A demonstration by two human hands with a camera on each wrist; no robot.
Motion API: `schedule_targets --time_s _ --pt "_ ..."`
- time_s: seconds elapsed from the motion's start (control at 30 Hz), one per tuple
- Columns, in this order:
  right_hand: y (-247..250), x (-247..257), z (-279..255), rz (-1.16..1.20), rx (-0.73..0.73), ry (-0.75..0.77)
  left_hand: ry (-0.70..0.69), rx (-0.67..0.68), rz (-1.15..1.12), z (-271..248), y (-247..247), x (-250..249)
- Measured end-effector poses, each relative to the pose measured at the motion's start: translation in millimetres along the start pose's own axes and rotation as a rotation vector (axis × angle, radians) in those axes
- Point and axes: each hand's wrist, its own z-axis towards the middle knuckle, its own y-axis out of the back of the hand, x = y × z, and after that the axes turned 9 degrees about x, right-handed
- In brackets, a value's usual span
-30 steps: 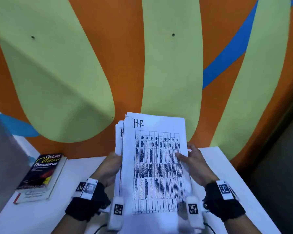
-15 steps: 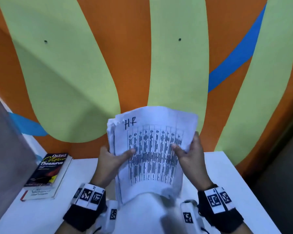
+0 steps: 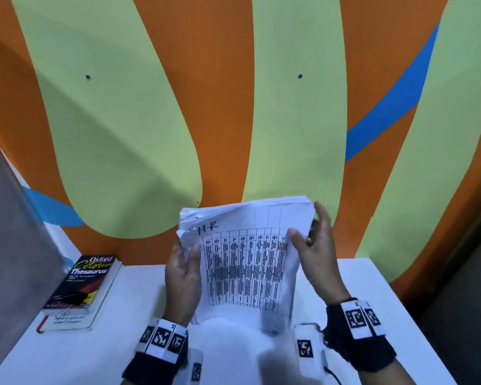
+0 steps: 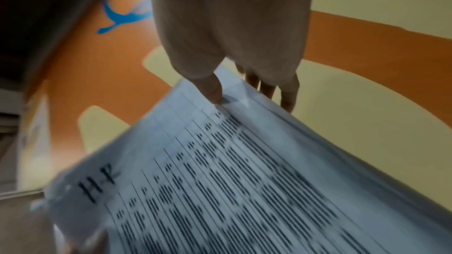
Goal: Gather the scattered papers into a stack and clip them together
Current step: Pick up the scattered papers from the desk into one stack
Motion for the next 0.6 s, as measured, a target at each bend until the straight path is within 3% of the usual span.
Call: schedule_targets --time_s 0.1,0.27,0.33,0.5,0.6 --pt "-14.8 -14.1 -9.0 -0.042 0.042 -0.051 -0.004 0.012 -0.021 -0.8 -8.1 -1.7" --pt "-20.3 10.4 -9.1 -0.038 0.034 0.108 -0.117 -0.025 0.065 4.2 -5.1 -18.9" --pt "-17.4 5.1 -10.9 0.047 0.071 0.063 -0.085 -0.018 0.038 2.4 -0.8 -17.9" --pt "-16.3 -28.1 -29.2 -0.055 0.044 -0.094 0.031 0.044 0.078 -5.2 -2.5 0.8" --pt "-18.7 -24.2 -30.5 -0.034 -0.024 -0.048 0.022 -0.007 0.081 -5.2 -5.7 -1.5"
